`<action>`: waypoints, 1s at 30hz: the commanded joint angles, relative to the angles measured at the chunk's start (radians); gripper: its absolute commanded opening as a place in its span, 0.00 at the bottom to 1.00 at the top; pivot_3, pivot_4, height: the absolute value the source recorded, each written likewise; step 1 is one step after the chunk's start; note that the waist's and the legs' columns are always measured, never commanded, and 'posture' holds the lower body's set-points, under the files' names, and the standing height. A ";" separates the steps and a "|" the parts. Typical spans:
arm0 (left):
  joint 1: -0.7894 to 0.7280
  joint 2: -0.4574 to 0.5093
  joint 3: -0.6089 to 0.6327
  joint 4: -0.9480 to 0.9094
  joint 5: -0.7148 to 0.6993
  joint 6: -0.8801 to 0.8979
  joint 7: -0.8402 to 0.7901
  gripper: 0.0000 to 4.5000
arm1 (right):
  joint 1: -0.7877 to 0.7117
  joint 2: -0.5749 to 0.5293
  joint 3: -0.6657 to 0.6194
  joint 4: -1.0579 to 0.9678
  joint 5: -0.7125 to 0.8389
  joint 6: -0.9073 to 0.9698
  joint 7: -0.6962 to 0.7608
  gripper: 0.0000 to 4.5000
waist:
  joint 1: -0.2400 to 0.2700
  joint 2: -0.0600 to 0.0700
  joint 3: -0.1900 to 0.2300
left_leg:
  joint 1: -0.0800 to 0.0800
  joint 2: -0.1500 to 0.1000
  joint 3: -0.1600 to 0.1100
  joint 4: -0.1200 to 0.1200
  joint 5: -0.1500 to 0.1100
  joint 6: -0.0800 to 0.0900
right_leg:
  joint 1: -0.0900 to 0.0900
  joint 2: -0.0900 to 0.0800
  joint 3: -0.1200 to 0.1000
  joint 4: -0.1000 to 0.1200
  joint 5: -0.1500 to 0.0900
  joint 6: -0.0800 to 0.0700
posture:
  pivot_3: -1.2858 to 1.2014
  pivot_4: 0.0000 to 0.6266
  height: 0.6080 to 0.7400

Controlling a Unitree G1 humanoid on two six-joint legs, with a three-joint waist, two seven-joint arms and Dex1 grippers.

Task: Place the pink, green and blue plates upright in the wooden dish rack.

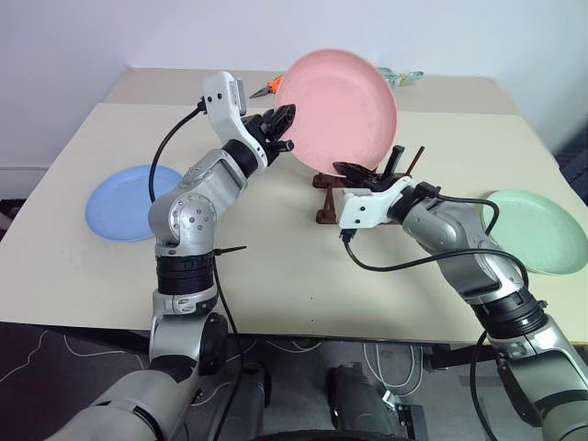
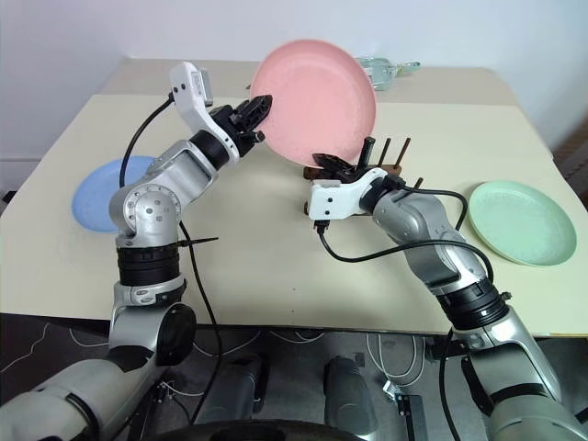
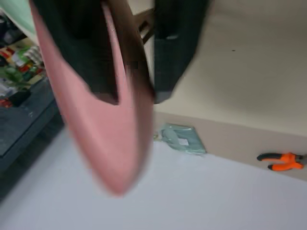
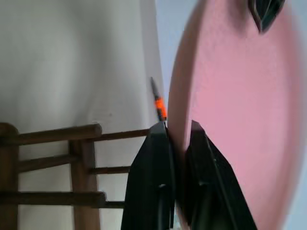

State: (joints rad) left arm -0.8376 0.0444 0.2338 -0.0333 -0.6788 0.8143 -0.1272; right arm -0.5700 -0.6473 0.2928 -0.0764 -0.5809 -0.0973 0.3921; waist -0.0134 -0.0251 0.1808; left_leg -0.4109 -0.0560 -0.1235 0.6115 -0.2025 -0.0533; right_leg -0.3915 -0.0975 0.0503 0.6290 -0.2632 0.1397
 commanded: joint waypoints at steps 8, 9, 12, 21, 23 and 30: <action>0.016 0.283 -0.172 0.198 0.429 -0.461 -0.085 0.93 | 0.042 0.089 -0.304 -0.104 0.358 0.081 -0.006 0.00 | -0.008 0.000 0.000 | 0.001 0.000 0.001 -0.002 0.000 0.000 | 0.000 0.001 0.001 0.000 0.000 0.000 | 0.52 0.24 1.00; 0.046 0.324 -0.212 0.230 0.462 -0.523 -0.153 0.93 | 0.052 0.110 -0.364 -0.126 0.478 0.109 0.030 0.00 | -0.007 0.001 -0.001 | 0.002 0.001 0.001 -0.003 0.000 0.000 | 0.000 0.001 0.001 0.000 0.000 -0.001 | 0.52 0.24 1.00; 0.112 0.356 -0.237 0.273 0.440 -0.609 -0.312 0.93 | 0.057 0.147 -0.505 -0.170 0.748 0.283 0.092 0.00 | 0.004 0.002 0.000 | 0.002 0.000 0.002 -0.004 0.000 0.000 | 0.001 0.001 0.002 -0.001 0.000 -0.001 | 0.52 0.24 1.00; 0.318 0.400 -0.366 0.211 0.462 -0.691 -0.643 0.93 | 0.078 0.103 -0.754 -0.168 1.284 0.690 0.183 0.00 | -0.002 0.005 0.001 | 0.000 0.001 -0.001 -0.003 -0.001 0.001 | 0.000 -0.001 0.001 -0.001 0.000 -0.002 | 0.52 0.24 1.00; 0.339 0.397 -0.372 0.179 0.453 -0.668 -0.665 0.93 | 0.083 0.091 -0.758 -0.158 1.299 0.698 0.188 0.00 | -0.004 0.005 0.001 | 0.000 0.001 0.000 -0.003 -0.001 0.001 | -0.001 -0.001 0.001 0.000 0.000 -0.002 | 0.52 0.24 1.00; 0.386 0.380 -0.376 0.104 0.452 -0.622 -0.670 0.93 | 0.124 0.080 -0.793 -0.094 1.399 0.756 0.218 0.00 | 0.000 0.006 0.001 | 0.000 0.001 0.001 -0.003 -0.001 0.001 | -0.001 0.000 0.001 0.000 0.000 -0.002 | 0.52 0.24 1.00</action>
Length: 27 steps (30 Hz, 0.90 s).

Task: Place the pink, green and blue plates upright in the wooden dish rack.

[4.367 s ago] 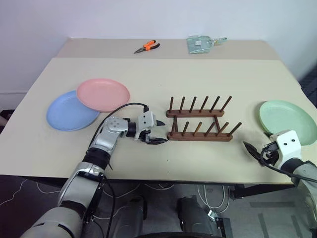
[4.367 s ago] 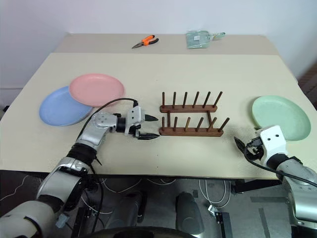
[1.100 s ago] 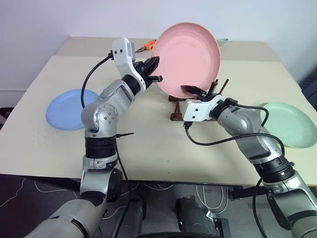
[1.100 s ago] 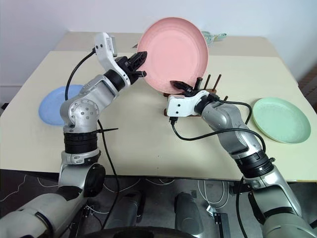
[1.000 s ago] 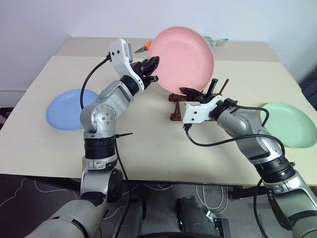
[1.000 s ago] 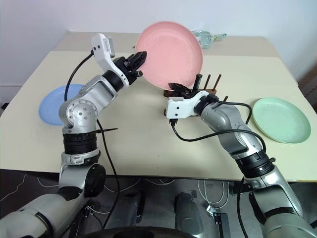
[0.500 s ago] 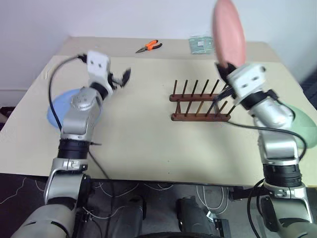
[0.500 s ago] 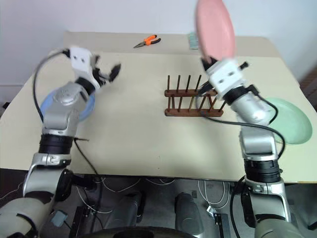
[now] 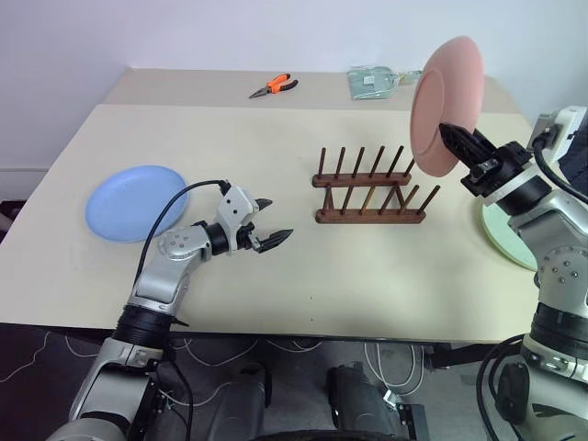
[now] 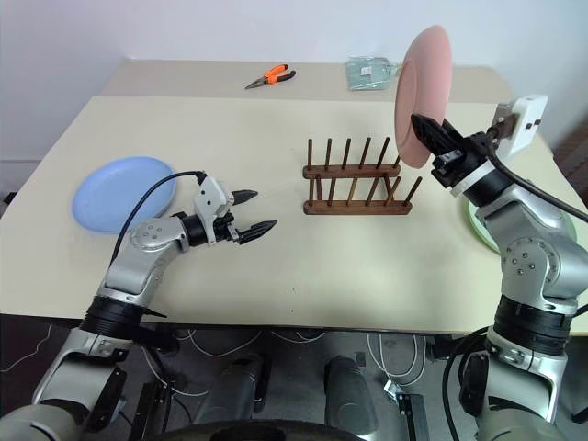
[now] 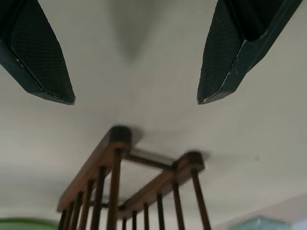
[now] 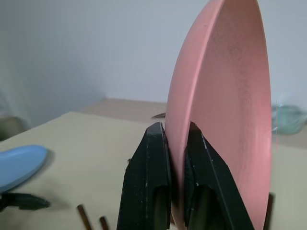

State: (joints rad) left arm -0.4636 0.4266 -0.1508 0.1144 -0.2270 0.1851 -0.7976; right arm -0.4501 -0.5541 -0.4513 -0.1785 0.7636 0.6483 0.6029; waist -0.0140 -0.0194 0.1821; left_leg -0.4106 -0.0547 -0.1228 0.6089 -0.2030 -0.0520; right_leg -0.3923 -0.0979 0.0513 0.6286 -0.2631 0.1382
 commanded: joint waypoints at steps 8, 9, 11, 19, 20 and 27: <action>0.022 0.006 0.006 -0.066 0.011 0.025 -0.006 0.93 | 0.035 -0.014 -0.054 0.068 0.088 0.032 -0.005 0.00 | -0.003 0.000 0.000 | 0.000 0.000 0.001 0.000 0.000 0.000 | 0.000 0.000 0.000 0.000 0.000 0.000 | 0.52 0.24 1.00; 0.022 0.006 0.006 -0.065 0.013 0.025 -0.007 0.93 | 0.033 -0.016 -0.050 0.081 0.079 0.030 -0.010 0.00 | -0.002 0.000 0.000 | 0.000 0.000 0.001 0.000 0.000 0.000 | 0.000 0.000 0.000 0.000 0.000 0.000 | 0.52 0.24 1.00; 0.020 0.006 0.004 -0.057 0.020 0.031 -0.007 0.93 | 0.034 -0.024 -0.031 0.098 0.038 0.005 -0.014 0.17 | 0.000 0.000 0.000 | 0.000 0.000 0.001 0.000 0.000 0.000 | 0.000 0.000 0.000 0.000 0.000 0.000 | 0.52 0.24 1.00; -0.002 0.006 0.066 0.004 0.035 0.063 0.067 1.00 | 0.033 -0.097 0.018 0.065 -0.197 -0.213 -0.041 0.77 | 0.000 0.000 0.000 | 0.000 0.000 0.001 0.000 0.000 0.000 | -0.001 0.000 0.000 0.000 0.000 0.000 | 0.52 0.24 1.00; -0.007 0.009 0.079 0.020 0.046 0.057 0.094 1.00 | 0.030 -0.110 0.013 0.060 -0.215 -0.234 -0.049 0.77 | 0.000 0.000 0.000 | 0.000 0.000 0.001 0.000 0.000 0.000 | -0.001 0.000 0.000 0.000 0.000 0.000 | 0.52 0.24 1.00; 0.006 0.038 0.109 0.019 0.039 -0.007 0.079 1.00 | 0.103 -0.221 -0.057 0.085 -0.267 -0.271 -0.031 0.77 | 0.005 0.000 0.000 | 0.000 0.000 0.001 0.000 0.000 0.000 | 0.000 0.000 0.000 0.000 0.000 0.001 | 0.52 0.24 1.00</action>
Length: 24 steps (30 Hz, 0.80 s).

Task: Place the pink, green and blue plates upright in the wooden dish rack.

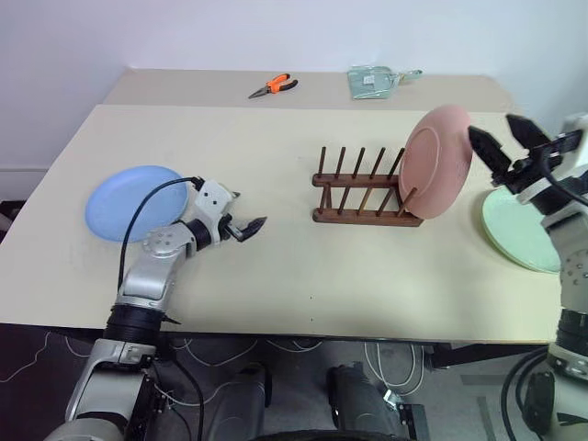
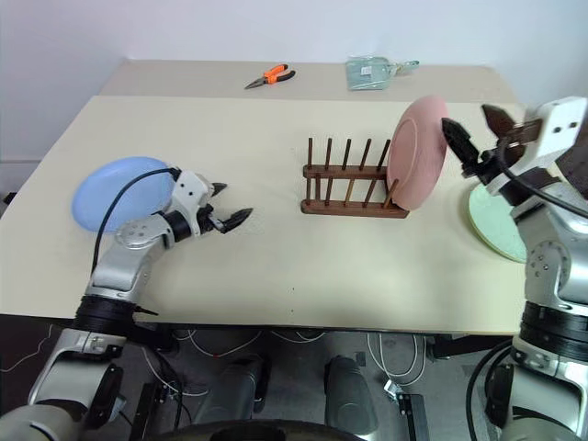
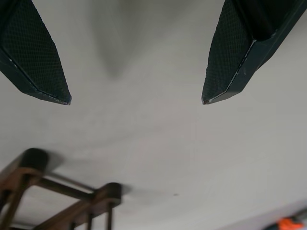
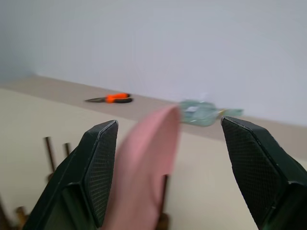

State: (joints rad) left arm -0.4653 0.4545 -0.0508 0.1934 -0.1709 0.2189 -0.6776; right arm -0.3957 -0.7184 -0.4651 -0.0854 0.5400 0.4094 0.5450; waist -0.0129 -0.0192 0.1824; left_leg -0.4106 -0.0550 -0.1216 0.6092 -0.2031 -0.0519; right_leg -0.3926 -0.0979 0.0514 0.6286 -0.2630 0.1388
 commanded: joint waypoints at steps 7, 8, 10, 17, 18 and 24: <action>0.002 -0.033 -0.084 -0.189 -0.052 -0.015 -0.163 1.00 | 0.306 -0.150 -0.047 0.023 -0.142 -0.086 0.150 0.77 | 0.003 0.000 0.000 | 0.000 0.000 0.000 0.001 -0.001 0.001 | 0.002 -0.001 0.000 -0.001 0.000 0.000 | 0.52 0.24 1.00; -0.006 -0.049 -0.112 -0.214 -0.056 -0.007 -0.180 1.00 | 0.356 -0.178 0.014 0.070 -0.246 -0.120 0.128 0.77 | 0.002 0.001 0.000 | 0.000 0.000 0.001 0.001 -0.001 0.001 | 0.001 -0.001 0.000 -0.001 0.000 0.000 | 0.52 0.24 1.00; -0.018 -0.075 -0.152 -0.254 -0.069 0.009 -0.210 1.00 | 0.405 -0.223 0.127 0.175 -0.426 -0.183 0.060 0.77 | 0.002 0.000 0.000 | 0.000 0.000 0.001 0.002 -0.001 0.001 | 0.002 -0.001 0.000 -0.001 -0.001 -0.001 | 0.52 0.24 1.00; -0.029 -0.112 -0.199 -0.288 -0.061 0.016 -0.232 1.00 | 0.364 -0.220 0.232 0.384 -0.578 -0.288 -0.038 0.47 | -0.007 0.003 -0.001 | 0.003 0.001 0.005 0.003 -0.001 0.001 | 0.003 0.000 0.004 0.000 -0.002 -0.003 | 0.52 0.24 1.00; -0.026 -0.109 -0.200 -0.286 -0.056 0.011 -0.232 1.00 | 0.357 -0.216 0.228 0.390 -0.577 -0.297 -0.042 0.37 | -0.004 0.003 -0.001 | 0.003 0.001 0.005 0.003 -0.001 0.001 | 0.004 0.000 0.004 0.000 -0.002 -0.003 | 0.52 0.24 1.00; -0.012 -0.094 -0.179 -0.269 -0.036 -0.018 -0.202 1.00 | 0.301 -0.214 0.188 0.336 -0.578 -0.357 -0.096 0.01 | 0.000 0.003 0.000 | 0.002 0.000 0.004 0.004 -0.001 0.001 | 0.003 0.000 0.004 -0.001 -0.002 -0.002 | 0.52 0.24 1.00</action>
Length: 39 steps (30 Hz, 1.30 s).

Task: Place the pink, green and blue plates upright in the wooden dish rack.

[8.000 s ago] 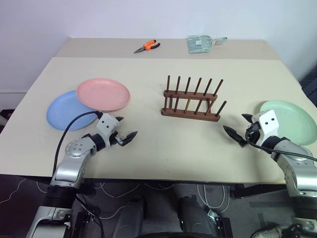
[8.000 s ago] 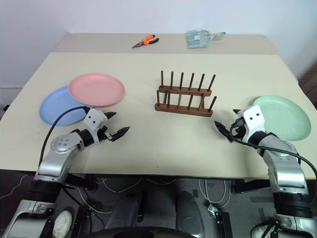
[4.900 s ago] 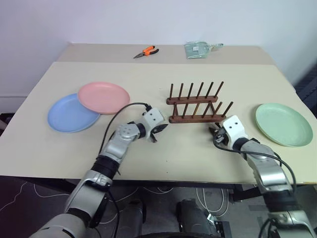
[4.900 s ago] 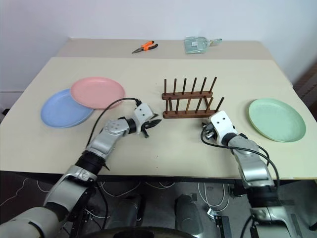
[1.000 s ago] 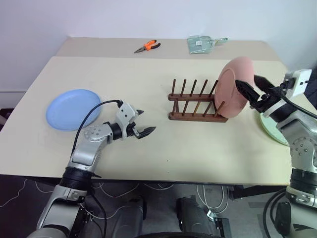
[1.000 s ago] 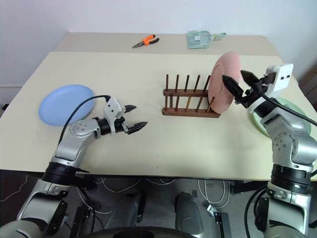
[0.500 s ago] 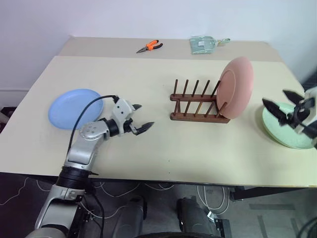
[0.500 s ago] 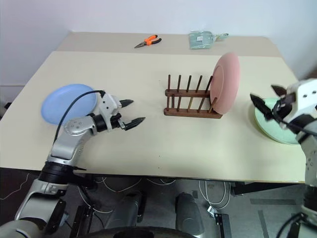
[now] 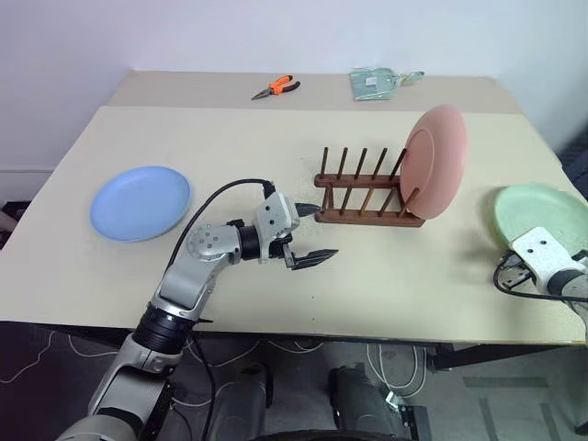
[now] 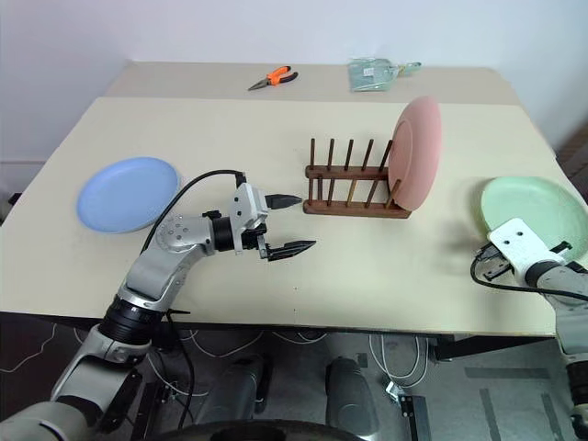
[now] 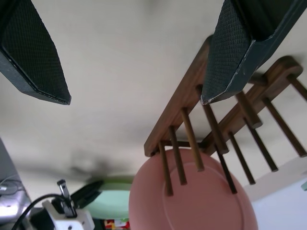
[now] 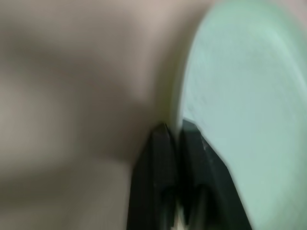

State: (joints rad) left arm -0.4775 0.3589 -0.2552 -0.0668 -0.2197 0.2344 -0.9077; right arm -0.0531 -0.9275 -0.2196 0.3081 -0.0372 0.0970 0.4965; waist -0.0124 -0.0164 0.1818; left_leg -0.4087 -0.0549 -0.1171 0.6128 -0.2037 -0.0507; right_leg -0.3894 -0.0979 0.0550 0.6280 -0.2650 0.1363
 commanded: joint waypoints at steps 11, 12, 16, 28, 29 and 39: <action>-0.081 0.000 0.161 0.320 0.193 -0.332 0.363 1.00 | -0.451 0.152 -0.243 -0.497 0.525 0.172 -0.104 0.01 | 0.001 0.001 0.003 | 0.000 0.001 -0.003 -0.001 0.000 0.001 | -0.001 0.001 -0.002 0.001 0.002 0.004 | 0.52 0.24 1.00; -0.074 0.003 0.170 0.323 0.171 -0.332 0.340 1.00 | -0.463 0.167 -0.249 -0.559 0.642 0.234 -0.072 0.01 | 0.005 0.001 0.003 | -0.002 0.000 -0.004 -0.001 -0.001 0.001 | -0.001 0.000 -0.002 0.000 0.002 0.004 | 0.52 0.24 1.00; -0.016 0.031 0.184 0.261 0.043 -0.294 0.176 1.00 | -0.466 0.232 -0.250 -0.721 1.087 0.459 -0.065 0.01 | 0.005 0.001 0.003 | -0.004 -0.001 -0.007 -0.001 -0.001 0.002 | -0.001 -0.001 -0.004 -0.001 0.002 0.004 | 0.52 0.24 1.00; 0.033 0.023 0.174 0.165 0.013 -0.221 0.132 1.00 | -0.439 0.399 -0.118 -0.679 1.261 0.595 -0.197 0.01 | -0.001 0.002 0.003 | -0.003 0.000 -0.006 -0.001 -0.001 0.002 | -0.003 -0.001 -0.003 0.001 0.002 0.003 | 0.52 0.24 1.00; 0.036 0.022 0.173 0.159 0.013 -0.217 0.131 1.00 | -0.439 0.402 -0.116 -0.671 1.258 0.598 -0.197 0.01 | 0.000 0.002 0.003 | -0.003 0.000 -0.006 -0.001 -0.001 0.002 | -0.003 -0.001 -0.003 0.001 0.002 0.003 | 0.52 0.24 1.00; 0.056 0.029 0.171 0.124 0.008 -0.186 0.108 1.00 | -0.425 0.460 -0.109 -0.564 1.197 0.602 -0.242 0.16 | -0.002 0.002 0.003 | -0.003 0.000 -0.005 -0.001 -0.001 0.002 | -0.003 0.000 -0.003 0.001 0.002 0.003 | 0.52 0.24 1.00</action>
State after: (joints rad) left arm -0.4245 0.3829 -0.0919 0.0970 -0.1977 0.0441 -0.7957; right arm -0.4717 -0.4744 -0.3155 -0.2434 1.1612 0.7145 0.2512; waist -0.0143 -0.0146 0.1850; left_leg -0.4119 -0.0553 -0.1221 0.6120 -0.2046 -0.0488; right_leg -0.3928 -0.0982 0.0517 0.6290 -0.2634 0.1391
